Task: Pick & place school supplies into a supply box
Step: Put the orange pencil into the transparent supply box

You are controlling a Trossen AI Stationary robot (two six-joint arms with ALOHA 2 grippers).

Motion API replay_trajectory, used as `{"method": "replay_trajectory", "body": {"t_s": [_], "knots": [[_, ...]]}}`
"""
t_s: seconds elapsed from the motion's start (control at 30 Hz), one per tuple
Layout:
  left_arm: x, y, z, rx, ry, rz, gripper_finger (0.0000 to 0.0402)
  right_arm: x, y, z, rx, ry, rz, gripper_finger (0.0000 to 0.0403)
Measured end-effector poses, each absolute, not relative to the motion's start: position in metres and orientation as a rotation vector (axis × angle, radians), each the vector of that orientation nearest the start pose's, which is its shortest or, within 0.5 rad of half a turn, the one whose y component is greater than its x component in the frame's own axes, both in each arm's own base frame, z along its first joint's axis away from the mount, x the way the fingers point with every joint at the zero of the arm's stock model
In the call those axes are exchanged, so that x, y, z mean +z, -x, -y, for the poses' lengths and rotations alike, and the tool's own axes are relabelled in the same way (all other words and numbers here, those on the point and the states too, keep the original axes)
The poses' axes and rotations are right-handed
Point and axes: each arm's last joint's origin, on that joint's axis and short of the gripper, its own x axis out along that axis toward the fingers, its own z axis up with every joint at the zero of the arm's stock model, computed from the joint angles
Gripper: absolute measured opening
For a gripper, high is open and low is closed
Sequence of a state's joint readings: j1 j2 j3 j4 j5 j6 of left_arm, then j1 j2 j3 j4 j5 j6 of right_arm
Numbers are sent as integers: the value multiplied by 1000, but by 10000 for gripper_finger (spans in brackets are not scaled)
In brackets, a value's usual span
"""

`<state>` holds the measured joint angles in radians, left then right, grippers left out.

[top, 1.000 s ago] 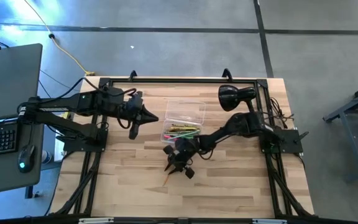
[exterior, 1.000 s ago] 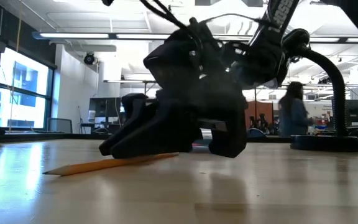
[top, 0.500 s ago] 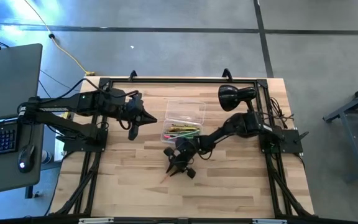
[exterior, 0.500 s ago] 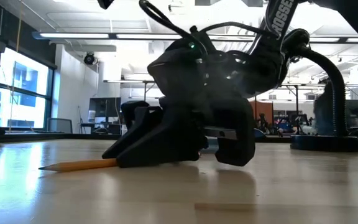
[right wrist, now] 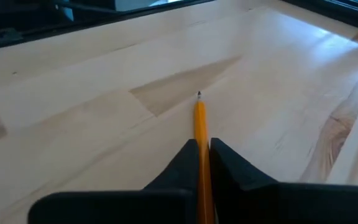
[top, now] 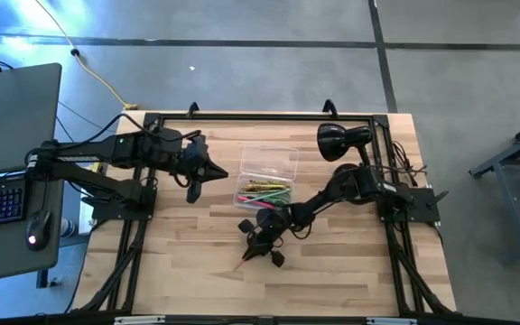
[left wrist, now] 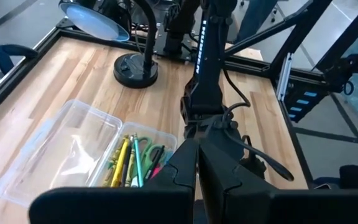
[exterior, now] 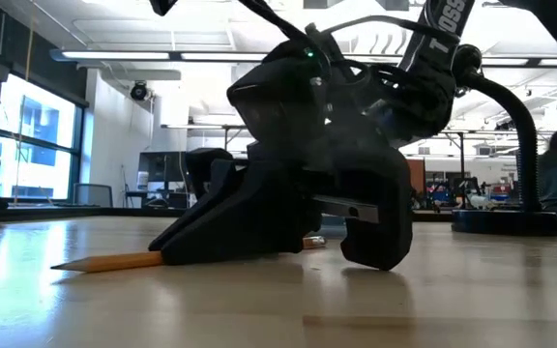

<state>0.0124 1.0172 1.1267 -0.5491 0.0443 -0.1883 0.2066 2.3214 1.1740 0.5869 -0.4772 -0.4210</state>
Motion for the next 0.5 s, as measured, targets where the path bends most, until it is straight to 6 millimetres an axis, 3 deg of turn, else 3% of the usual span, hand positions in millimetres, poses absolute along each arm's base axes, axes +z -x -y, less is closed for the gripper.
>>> {"method": "replay_trajectory", "body": {"t_s": [0.27,0.4,0.5], "knots": [[375,-206,-1,23,288,-422,44,71,-431,-106,625,196,-281,8],[381,-199,-1,6,301,-388,44,116,-434,-97,449,212,-245,5],[386,-191,-1,22,296,-361,44,145,-430,-82,294,308,-316,5]]}}
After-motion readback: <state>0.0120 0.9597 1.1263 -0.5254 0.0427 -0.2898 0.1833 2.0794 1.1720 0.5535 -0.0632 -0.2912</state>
